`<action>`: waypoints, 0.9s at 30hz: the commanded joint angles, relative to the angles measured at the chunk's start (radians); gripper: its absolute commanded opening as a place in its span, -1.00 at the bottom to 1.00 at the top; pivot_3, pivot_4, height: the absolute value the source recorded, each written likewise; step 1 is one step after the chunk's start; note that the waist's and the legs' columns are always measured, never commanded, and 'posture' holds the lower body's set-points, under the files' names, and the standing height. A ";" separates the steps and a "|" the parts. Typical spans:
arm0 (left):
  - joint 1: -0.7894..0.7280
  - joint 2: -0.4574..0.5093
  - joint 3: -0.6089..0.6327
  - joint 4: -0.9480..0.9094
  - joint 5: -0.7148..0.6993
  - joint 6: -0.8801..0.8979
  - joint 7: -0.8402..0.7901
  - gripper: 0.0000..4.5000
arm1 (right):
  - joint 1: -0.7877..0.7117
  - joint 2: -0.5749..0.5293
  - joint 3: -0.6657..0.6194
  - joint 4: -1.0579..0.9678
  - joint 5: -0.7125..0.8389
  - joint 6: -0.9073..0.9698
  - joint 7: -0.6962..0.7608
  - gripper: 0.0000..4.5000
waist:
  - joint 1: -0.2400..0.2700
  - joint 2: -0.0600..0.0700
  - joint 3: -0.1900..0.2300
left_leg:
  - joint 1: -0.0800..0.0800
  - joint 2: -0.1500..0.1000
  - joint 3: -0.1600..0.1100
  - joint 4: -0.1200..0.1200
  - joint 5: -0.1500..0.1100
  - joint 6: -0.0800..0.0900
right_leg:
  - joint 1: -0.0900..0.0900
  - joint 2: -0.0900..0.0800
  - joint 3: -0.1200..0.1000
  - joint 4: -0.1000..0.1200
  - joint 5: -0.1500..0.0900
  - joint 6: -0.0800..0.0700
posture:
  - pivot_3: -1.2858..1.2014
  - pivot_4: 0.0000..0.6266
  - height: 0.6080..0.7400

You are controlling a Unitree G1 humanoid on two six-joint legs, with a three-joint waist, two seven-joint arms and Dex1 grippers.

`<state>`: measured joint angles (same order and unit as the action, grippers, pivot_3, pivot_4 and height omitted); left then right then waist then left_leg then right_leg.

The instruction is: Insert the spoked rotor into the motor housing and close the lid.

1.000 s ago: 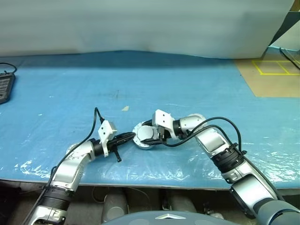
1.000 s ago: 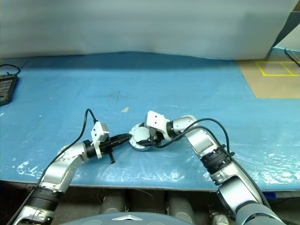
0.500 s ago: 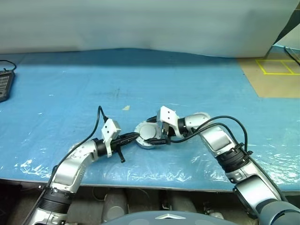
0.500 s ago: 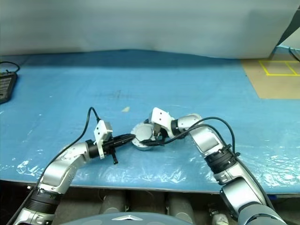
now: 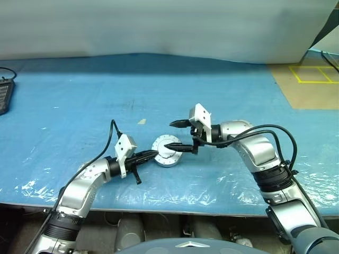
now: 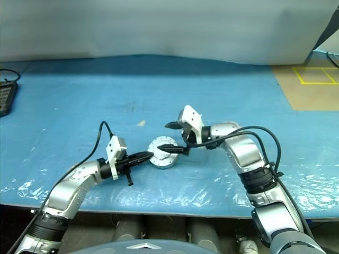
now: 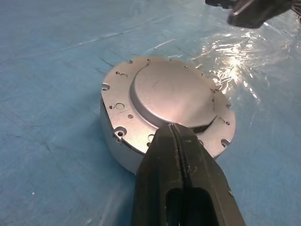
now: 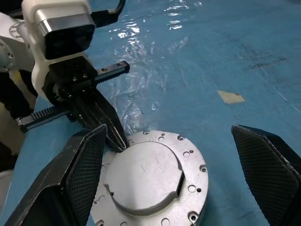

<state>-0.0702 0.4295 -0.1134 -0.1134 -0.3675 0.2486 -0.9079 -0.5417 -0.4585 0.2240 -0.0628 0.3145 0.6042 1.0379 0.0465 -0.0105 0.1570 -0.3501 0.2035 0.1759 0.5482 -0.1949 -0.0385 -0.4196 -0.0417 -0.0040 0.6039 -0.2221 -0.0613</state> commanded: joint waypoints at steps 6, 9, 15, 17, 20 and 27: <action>0.014 0.008 -0.002 0.018 0.018 -0.015 0.004 -1.00 | -0.015 0.054 -0.183 0.135 0.206 0.331 -0.074 0.98 | 0.001 0.000 0.000 | 0.000 0.000 0.000 0.000 0.002 -0.003 | 0.000 0.000 0.000 0.000 0.000 0.000 | 0.03 -0.52 1.00; 0.016 0.008 -0.003 0.037 0.023 -0.033 -0.001 -1.00 | -0.025 0.059 -0.224 0.162 0.260 0.411 -0.084 0.98 | 0.002 0.000 0.000 | 0.000 0.000 0.000 0.000 0.002 -0.004 | 0.000 0.000 0.000 0.000 0.000 0.000 | 0.03 -0.52 1.00; 0.022 0.007 -0.005 0.064 0.030 -0.067 -0.005 -1.00 | -0.005 0.065 -0.255 0.183 0.328 0.531 -0.100 0.98 | 0.007 0.000 0.000 | 0.000 0.000 0.000 0.001 0.002 -0.004 | 0.000 0.000 0.000 0.001 0.000 0.000 | 0.03 -0.52 1.00; 0.024 0.006 -0.006 0.067 0.032 -0.073 -0.004 -1.00 | 0.004 0.069 -0.255 0.182 0.339 0.552 -0.109 0.98 | 0.008 0.000 0.000 | 0.000 0.000 0.000 0.002 0.002 -0.004 | 0.000 0.000 0.000 0.001 0.000 0.000 | 0.03 -0.52 1.00; 0.026 0.003 -0.007 0.078 0.035 -0.087 -0.003 -1.00 | 0.030 0.084 -0.235 0.175 0.343 0.571 -0.124 0.98 | 0.010 0.000 0.000 | 0.000 0.000 0.000 0.002 0.002 -0.004 | 0.001 0.000 0.000 0.001 0.000 0.000 | 0.03 -0.52 1.00; 0.020 0.003 -0.006 0.113 0.038 -0.116 -0.007 -1.00 | 0.076 0.091 -0.203 0.180 0.334 0.579 -0.137 0.98 | 0.014 0.000 0.000 | 0.000 0.000 0.000 0.002 0.002 -0.004 | 0.001 0.000 0.000 0.001 0.000 0.000 | 0.03 -0.52 1.00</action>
<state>-0.0611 0.4266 -0.1160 -0.0334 -0.3524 0.1299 -0.9145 -0.4641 -0.3640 0.0203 0.1353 0.6317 1.1841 0.8977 0.0610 -0.0103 0.1570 -0.3497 0.2037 0.1763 0.5503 -0.1925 -0.0426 -0.4191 -0.0417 -0.0044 0.6052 -0.2222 -0.0615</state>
